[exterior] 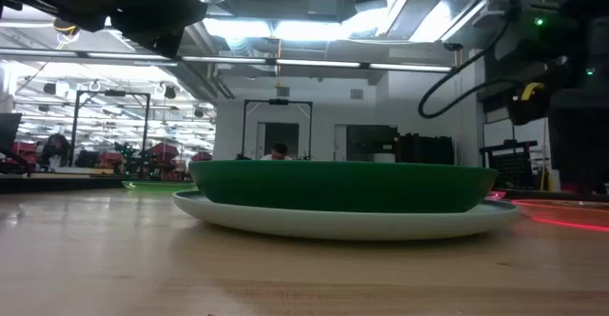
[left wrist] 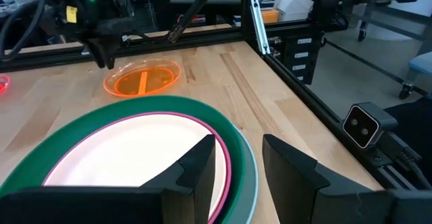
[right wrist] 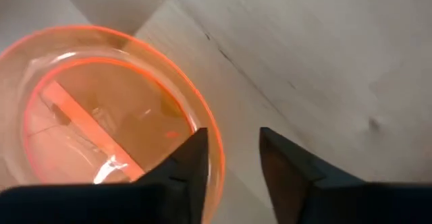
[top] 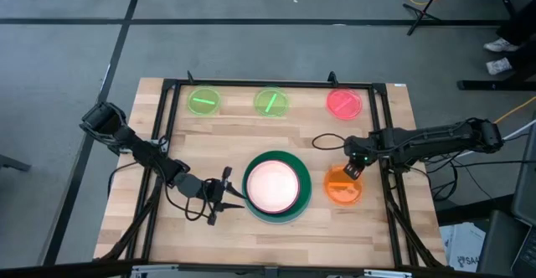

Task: Stack plastic plates
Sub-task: Stack the orange transparent plate on top of the light brown plate

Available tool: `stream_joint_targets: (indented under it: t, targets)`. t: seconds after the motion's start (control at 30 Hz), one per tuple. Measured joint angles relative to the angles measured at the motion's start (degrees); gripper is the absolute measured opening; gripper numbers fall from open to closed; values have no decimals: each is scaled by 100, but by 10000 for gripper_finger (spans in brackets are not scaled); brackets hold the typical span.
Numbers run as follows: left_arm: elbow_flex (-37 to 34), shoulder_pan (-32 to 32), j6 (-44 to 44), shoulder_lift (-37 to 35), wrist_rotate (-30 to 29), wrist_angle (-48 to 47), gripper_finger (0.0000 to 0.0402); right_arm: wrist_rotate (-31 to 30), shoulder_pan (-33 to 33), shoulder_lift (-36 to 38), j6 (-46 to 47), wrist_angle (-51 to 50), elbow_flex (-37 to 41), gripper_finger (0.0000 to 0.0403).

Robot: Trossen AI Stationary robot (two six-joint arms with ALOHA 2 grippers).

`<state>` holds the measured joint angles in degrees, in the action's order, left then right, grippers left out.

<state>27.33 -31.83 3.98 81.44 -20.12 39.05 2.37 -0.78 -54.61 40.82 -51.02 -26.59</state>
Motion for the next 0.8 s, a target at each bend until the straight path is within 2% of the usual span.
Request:
stream_joint_targets:
  t: [0.1, 0.23, 0.47, 0.8]
  targets:
    - [0, 0, 4, 1, 0, 0, 117, 1, 0, 0, -197, 63, 0, 158]
    - [0, 0, 9, 0, 0, -2, 117, -83, 0, 0, -225, 108, 0, 173]
    - [0, 0, 13, 0, 0, -3, 117, -37, 0, -42, -228, 338, 0, 169]
    - [0, 0, 14, 1, 0, -5, 117, 133, 0, -563, -408, 703, 4, 166]
